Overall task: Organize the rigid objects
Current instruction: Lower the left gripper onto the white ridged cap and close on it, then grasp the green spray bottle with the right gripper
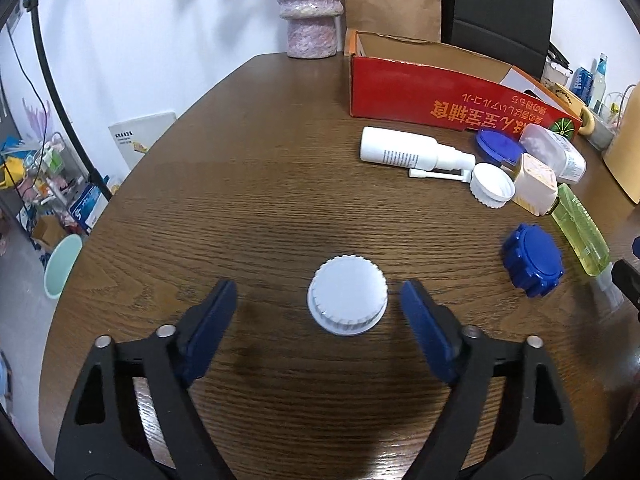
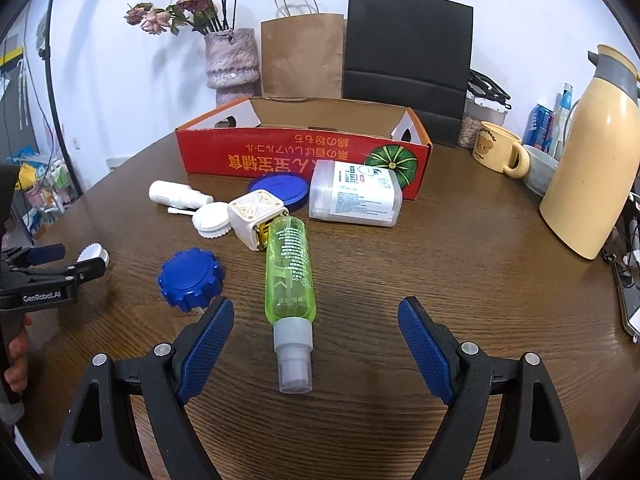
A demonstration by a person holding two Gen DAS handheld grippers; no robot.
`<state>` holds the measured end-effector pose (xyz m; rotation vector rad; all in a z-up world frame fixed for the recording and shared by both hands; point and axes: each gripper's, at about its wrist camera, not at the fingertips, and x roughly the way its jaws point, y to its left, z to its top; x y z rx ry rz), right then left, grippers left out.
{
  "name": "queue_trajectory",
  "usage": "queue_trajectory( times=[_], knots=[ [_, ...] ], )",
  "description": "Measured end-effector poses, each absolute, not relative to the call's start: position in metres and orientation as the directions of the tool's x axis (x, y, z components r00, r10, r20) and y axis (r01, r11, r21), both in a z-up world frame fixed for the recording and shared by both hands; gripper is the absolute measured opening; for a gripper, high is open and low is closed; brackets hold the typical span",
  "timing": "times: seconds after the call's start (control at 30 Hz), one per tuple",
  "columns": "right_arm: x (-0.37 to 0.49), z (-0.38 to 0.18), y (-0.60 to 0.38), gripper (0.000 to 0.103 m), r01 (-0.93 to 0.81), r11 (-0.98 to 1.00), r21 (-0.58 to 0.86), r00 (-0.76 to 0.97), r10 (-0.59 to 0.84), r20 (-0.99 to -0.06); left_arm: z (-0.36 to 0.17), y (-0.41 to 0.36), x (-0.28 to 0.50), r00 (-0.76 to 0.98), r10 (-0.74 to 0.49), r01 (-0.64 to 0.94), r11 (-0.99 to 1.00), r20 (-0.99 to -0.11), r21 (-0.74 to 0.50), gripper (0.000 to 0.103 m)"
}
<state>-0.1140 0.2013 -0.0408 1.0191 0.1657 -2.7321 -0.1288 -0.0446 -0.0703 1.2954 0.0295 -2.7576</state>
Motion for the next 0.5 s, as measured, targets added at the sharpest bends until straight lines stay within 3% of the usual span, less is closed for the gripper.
queue_trajectory(
  times=[0.1,0.17,0.2,0.23,0.5],
  knots=[
    [-0.1136,-0.0410,0.2014,0.088,0.244,-0.969,-0.028,-0.735,-0.165,-0.657,-0.0724,-0.0437,-0.1307,-0.628,-0.064,0.090,-0.996,-0.775,0.009,0.067],
    [-0.1137,-0.0413,0.2012,0.088,0.245,-0.969,-0.030,-0.734,-0.165,-0.659,-0.0717,-0.0432,-0.1301,-0.634,-0.039,0.077,-0.997,-0.773,-0.013,0.053],
    [-0.1135,-0.0412,0.2011,0.088,0.245,-0.969,-0.031,-0.734,-0.164,-0.659,-0.0708,-0.0416,-0.1289,-0.639,-0.038,0.071,-0.997,-0.769,-0.010,0.040],
    [-0.1136,-0.0412,0.2007,0.088,0.245,-0.969,-0.034,-0.734,-0.163,-0.659,-0.0703,-0.0410,-0.1287,-0.641,-0.033,0.066,-0.998,-0.766,-0.013,0.037],
    [-0.1140,-0.0411,0.2002,0.088,0.244,-0.969,-0.038,-0.735,-0.159,-0.660,-0.0685,-0.0406,-0.1269,-0.653,-0.015,0.059,-0.998,-0.758,-0.031,0.037]
  ],
)
